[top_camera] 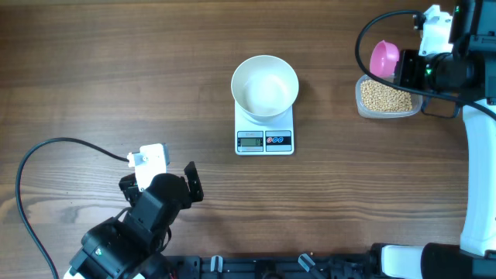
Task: Scoop item into bowl and weigh 150g on scale
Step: 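Pull the left gripper back from the scale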
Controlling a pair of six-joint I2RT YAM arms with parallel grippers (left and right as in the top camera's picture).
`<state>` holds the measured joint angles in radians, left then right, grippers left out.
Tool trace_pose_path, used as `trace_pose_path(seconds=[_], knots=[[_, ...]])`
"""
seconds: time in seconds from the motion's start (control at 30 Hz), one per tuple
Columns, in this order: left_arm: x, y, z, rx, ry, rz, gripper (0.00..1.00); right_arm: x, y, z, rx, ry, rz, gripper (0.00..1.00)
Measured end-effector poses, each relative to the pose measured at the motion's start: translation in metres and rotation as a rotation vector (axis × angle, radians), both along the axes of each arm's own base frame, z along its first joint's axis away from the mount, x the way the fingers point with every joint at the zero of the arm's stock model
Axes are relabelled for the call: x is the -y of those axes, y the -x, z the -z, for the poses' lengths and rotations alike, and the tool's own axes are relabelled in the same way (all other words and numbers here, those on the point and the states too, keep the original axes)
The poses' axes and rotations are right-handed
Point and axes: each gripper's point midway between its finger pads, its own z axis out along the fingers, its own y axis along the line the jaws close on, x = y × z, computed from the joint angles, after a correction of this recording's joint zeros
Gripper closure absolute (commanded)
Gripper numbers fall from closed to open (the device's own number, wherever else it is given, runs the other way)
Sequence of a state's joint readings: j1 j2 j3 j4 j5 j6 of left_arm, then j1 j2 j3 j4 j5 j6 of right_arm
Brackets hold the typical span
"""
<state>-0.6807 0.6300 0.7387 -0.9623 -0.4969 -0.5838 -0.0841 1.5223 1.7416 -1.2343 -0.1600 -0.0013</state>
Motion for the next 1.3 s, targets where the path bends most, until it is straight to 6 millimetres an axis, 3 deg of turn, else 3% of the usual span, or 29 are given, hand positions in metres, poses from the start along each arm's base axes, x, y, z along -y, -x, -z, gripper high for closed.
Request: trace_pose_path(seconds=[0.37,0.6,0.7,0.97,1.17,1.23,1.3], knots=[[0.0,0.0,0.0,0.0,0.0,0.0,0.0,0.004,-0.002,-0.001,0.007,0.012,0.026,0.96],[0.0,0.0,0.0,0.0,0.0,0.0,0.0,0.007,-0.028,-0.02,0.139,0.019,0.035,0.96],[0.0,0.0,0.0,0.0,0.0,0.0,0.0,0.008,-0.047,-0.038,0.237,-0.02,0.091,0.96],[0.0,0.0,0.0,0.0,0.0,0.0,0.0,0.003,-0.042,-0.034,0.2,-0.103,0.142,0.96],[-0.001,0.0,-0.001,0.004,-0.004,-0.005,0.0,-0.022,-0.032,-0.029,0.145,-0.217,0.063,0.96],[0.006,-0.008,-0.009,0.049,0.038,-0.001,0.0,-0.024,-0.02,-0.02,0.084,-0.227,0.065,0.96],[0.029,-0.021,-0.029,0.129,0.159,0.043,0.0,-0.025,-0.011,-0.014,0.038,-0.23,0.067,0.96]])
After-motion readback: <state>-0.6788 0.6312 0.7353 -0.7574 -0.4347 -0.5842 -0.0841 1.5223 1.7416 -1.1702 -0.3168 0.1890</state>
